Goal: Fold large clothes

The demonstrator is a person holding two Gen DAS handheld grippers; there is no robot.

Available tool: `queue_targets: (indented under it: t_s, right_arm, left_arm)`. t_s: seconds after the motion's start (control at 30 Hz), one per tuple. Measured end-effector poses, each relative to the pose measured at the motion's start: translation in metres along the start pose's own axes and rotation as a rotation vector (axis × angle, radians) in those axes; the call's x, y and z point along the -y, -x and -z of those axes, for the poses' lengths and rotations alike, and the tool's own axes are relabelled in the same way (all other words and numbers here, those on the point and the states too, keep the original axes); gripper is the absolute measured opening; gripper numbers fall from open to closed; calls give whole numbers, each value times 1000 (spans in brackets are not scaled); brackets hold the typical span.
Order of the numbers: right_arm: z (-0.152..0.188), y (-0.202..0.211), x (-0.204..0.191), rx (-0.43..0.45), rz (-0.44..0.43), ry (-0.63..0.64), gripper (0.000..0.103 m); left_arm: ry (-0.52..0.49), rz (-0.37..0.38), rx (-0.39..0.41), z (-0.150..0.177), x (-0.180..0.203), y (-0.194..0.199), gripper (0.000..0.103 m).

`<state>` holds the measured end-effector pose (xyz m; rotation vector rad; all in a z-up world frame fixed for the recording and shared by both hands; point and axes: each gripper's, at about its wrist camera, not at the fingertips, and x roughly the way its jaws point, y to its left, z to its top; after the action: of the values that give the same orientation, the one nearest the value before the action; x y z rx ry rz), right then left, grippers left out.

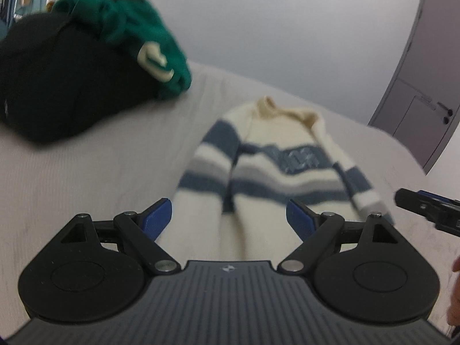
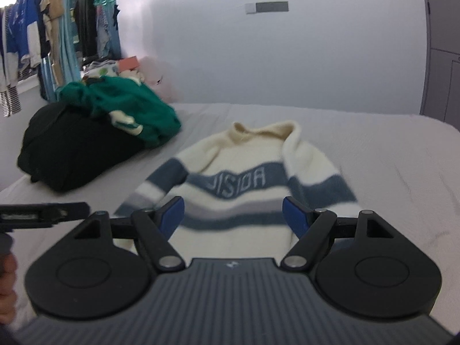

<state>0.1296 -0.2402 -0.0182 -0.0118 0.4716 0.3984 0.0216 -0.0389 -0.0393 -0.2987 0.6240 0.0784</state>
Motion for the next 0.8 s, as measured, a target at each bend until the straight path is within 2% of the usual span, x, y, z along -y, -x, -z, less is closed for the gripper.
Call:
queue_targets:
  t_s: [0.17,0.33,0.47,0.7,0.8]
  right_arm:
    - [26,-4,-9,-61,-44,-63,77]
    - [45,-14,-17,-105,-66,-70,77]
    - [51,-23,-14,-123,-53,-67,77]
    - [59,-46,5,-199,-55,-141,77]
    - [63,-52,6,-217,-62,-149,77]
  left_arm:
    - [8,-21,-51,13,-7,-13,90]
    - [12,-39,-85,18,-14,-26,90]
    - [117,-9,-152,19,-34,-41,89]
    - [185,24,-172,21,-55,-53,88]
    - [203,36,-221,25,-56,-66,77]
